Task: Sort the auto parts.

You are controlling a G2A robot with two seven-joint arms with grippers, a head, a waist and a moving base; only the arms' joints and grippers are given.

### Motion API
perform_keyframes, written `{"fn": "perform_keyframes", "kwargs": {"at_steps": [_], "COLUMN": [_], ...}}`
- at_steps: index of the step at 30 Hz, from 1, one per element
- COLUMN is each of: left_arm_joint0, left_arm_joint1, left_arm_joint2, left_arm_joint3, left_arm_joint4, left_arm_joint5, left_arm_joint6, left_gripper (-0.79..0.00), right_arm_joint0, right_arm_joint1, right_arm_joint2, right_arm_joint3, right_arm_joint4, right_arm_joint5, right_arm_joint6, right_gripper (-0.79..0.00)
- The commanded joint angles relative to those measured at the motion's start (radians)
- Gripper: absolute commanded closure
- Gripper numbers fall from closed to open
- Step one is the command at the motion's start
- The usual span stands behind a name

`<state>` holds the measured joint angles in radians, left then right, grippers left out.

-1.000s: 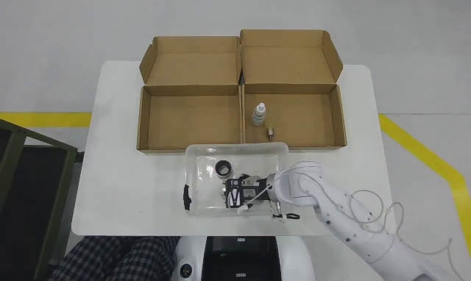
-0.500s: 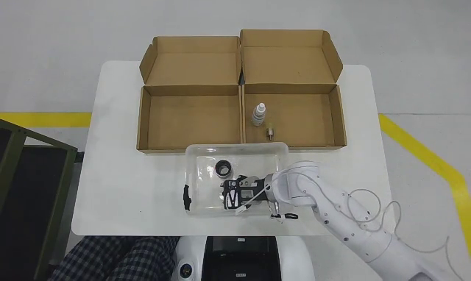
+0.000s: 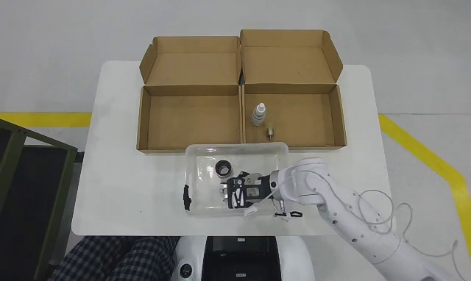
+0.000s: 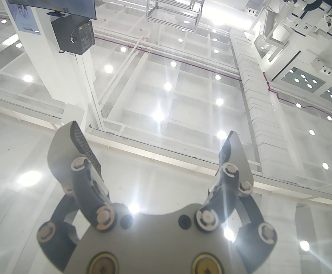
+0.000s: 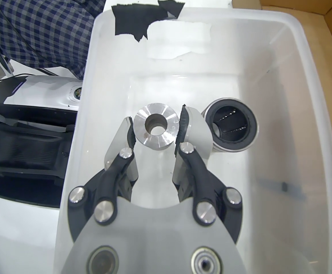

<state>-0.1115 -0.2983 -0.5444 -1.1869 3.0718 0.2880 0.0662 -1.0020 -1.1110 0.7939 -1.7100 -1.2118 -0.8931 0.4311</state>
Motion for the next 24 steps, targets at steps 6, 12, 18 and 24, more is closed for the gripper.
{"fn": "perform_keyframes", "kwargs": {"at_steps": [6,12,18,24], "left_arm_joint0": [0.000,0.000,0.000,0.000], "left_arm_joint1": [0.000,0.000,0.000,0.000], "left_arm_joint2": [0.000,0.000,0.000,0.000], "left_arm_joint3": [0.000,0.000,0.000,0.000], "left_arm_joint4": [0.000,0.000,0.000,0.000], "left_arm_joint5": [0.000,0.000,0.000,0.000], "left_arm_joint6": [0.000,0.000,0.000,0.000], "left_gripper": [-0.785,-0.785,-0.785,-0.785], "right_arm_joint0": [-0.026,-0.047,-0.064,-0.071], "right_arm_joint1": [0.018,0.033,0.044,0.051], "right_arm_joint2": [0.073,0.141,0.199,0.248], "right_arm_joint3": [-0.063,-0.122,-0.185,-0.236], "right_arm_joint4": [0.018,0.040,0.058,0.078], "right_arm_joint5": [-0.005,-0.005,-0.003,0.007], "right_arm_joint6": [-0.021,-0.046,-0.064,-0.088], "right_gripper": [0.000,0.000,0.000,0.000]}}
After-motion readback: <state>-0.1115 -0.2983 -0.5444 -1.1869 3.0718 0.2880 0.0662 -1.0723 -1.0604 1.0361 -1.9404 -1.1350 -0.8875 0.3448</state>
